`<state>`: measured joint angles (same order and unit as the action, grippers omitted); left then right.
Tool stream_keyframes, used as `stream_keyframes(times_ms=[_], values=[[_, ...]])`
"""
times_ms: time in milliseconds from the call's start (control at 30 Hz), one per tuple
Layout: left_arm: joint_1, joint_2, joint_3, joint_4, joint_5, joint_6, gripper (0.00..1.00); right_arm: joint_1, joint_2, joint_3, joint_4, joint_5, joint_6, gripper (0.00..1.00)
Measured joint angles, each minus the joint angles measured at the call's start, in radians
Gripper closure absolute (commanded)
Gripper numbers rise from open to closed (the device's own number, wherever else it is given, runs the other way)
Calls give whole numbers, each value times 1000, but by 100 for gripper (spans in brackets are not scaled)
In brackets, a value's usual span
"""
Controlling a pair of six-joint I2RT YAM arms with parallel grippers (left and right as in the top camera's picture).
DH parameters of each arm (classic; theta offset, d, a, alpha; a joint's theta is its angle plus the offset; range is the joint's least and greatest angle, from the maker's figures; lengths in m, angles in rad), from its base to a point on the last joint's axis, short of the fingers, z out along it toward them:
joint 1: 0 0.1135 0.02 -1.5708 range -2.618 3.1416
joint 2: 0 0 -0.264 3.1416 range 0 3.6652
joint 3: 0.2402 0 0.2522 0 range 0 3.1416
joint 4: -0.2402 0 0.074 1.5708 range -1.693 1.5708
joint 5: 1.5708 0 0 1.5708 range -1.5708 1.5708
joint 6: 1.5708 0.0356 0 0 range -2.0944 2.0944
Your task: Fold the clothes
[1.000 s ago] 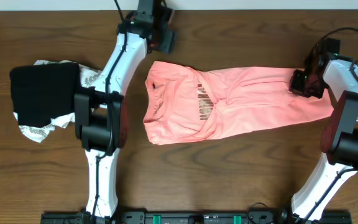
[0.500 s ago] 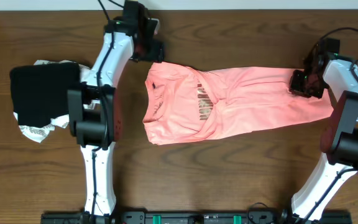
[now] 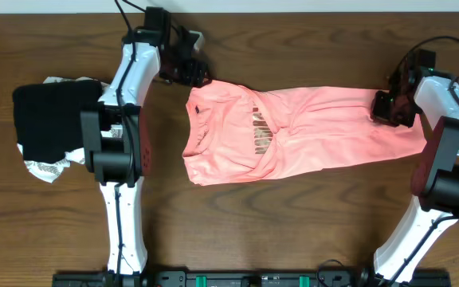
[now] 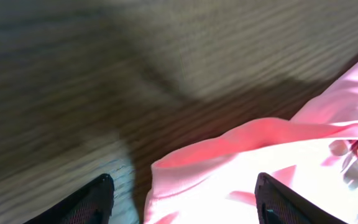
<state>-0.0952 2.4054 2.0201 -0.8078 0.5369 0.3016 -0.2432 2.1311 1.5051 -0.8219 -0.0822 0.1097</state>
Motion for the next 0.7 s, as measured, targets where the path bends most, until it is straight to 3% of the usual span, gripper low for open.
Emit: stream_keyframes(times_ms=[233,400,467,533,567,700], values=[[0,43,-2,32,18,40,33,0,0,1,-19,0,0,92],[0,44,-2,57,18,45,53,0,0,1,-29,-1,0,92],[0,44,-2,58,19,48,67,0,0,1,-31,-1,0,91],[0,44,-2,55,19,48,89,0,0,1,-31,-1,0,91],[0,44,-2,51,18,49,94,0,0,1,-31,-2,0,91],[0,44,-2,25,18,59,94,0,0,1,-31,-2,0,91]])
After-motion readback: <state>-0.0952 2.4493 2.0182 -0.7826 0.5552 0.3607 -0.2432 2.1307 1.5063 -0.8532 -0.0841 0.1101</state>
